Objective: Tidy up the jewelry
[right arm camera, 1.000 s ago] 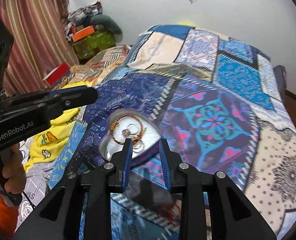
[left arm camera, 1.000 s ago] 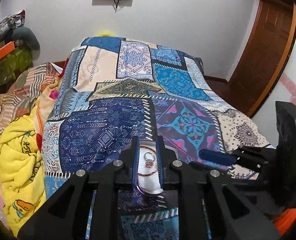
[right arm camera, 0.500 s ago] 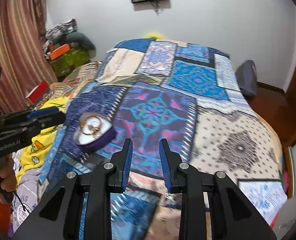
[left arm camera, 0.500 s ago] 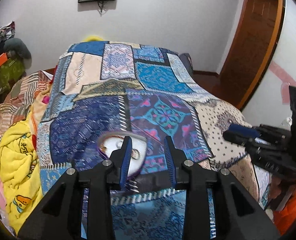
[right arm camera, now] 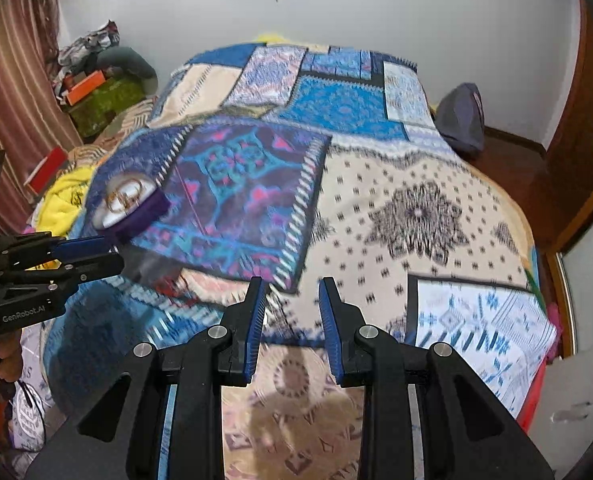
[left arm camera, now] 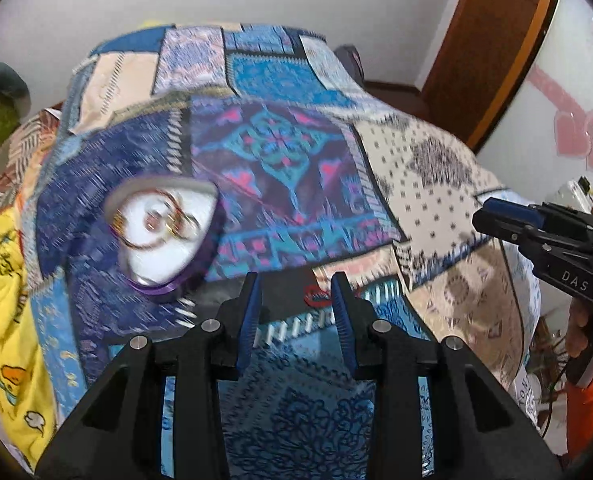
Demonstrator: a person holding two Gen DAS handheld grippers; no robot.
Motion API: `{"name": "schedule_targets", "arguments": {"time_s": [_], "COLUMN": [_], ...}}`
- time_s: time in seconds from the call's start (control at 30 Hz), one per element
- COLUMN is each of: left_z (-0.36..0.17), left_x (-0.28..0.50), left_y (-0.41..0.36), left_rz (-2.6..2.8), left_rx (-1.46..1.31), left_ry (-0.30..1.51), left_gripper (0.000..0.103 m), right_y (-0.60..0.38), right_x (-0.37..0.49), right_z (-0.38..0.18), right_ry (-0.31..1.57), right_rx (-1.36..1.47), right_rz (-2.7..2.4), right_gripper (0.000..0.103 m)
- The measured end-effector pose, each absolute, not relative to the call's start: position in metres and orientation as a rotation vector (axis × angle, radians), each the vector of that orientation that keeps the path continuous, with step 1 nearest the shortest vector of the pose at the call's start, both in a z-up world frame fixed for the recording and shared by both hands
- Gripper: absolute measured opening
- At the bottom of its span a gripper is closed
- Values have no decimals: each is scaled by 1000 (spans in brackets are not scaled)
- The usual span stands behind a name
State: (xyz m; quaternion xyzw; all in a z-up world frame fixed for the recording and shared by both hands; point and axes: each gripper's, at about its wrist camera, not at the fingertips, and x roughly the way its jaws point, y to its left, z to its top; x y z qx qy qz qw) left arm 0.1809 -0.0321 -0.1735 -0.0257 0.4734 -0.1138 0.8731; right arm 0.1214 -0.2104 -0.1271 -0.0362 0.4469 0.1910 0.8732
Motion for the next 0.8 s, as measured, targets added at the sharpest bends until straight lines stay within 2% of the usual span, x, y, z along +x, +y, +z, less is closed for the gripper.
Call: {"name": "schedule_targets", "arguments": {"time_s": [0.47, 0.8], "left_z": [-221, -227], "left_x": [197, 202], "left_y": [-58, -65], "left_rz": [-260, -293], "left_rx": [3, 0], "left_ry": [1095, 1062], "left_gripper": [35, 35], "right_y": [-193, -179], "right_x": [124, 130], "right_z": [-167, -185], "right_ry": [1038, 1070], "right_rx": [-114, -133], "right_rz": [470, 528], "right_gripper": [25, 25]}}
